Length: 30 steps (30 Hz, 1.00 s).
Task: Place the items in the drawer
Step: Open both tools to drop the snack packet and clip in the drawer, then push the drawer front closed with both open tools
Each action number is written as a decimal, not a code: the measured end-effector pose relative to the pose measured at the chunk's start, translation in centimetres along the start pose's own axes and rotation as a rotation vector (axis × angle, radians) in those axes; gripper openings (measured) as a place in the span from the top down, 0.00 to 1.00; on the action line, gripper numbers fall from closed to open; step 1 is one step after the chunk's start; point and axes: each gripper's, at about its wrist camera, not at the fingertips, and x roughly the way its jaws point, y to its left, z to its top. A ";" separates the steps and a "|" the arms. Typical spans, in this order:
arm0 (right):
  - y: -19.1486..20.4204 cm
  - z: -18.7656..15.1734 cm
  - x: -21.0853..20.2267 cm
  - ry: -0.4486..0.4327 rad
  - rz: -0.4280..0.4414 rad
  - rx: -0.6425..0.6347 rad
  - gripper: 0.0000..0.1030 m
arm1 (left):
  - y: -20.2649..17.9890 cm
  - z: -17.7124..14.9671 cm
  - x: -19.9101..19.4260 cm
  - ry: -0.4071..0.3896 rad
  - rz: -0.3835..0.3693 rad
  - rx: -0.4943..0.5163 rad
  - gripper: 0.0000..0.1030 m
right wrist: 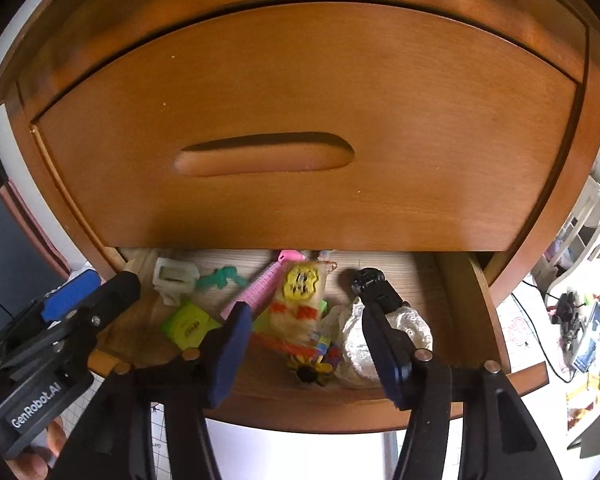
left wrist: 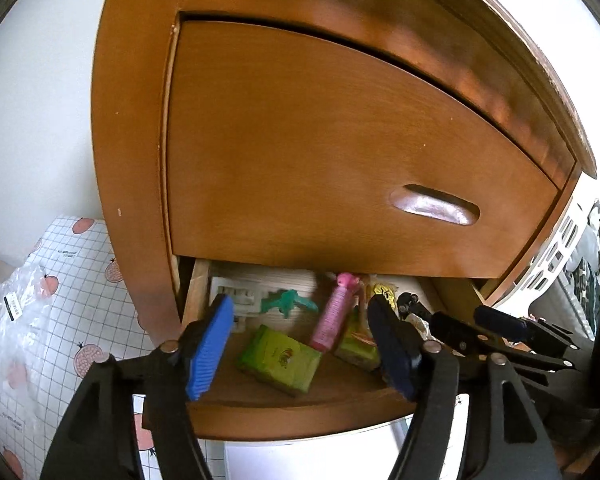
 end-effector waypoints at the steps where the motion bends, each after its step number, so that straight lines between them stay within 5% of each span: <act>1: 0.0 -0.1 -0.1 0.001 -0.003 -0.005 0.36 | 0.1 -0.1 -0.2 -0.001 0.003 -0.003 0.28; 12: -1.0 -1.0 -0.8 -0.028 -0.016 0.009 0.00 | 1.0 -1.0 -1.9 -0.070 0.081 -0.033 0.03; 30: -4.2 -4.7 -3.1 -0.094 -0.089 0.049 0.00 | 0.1 -6.3 -5.2 -0.143 0.132 -0.048 0.00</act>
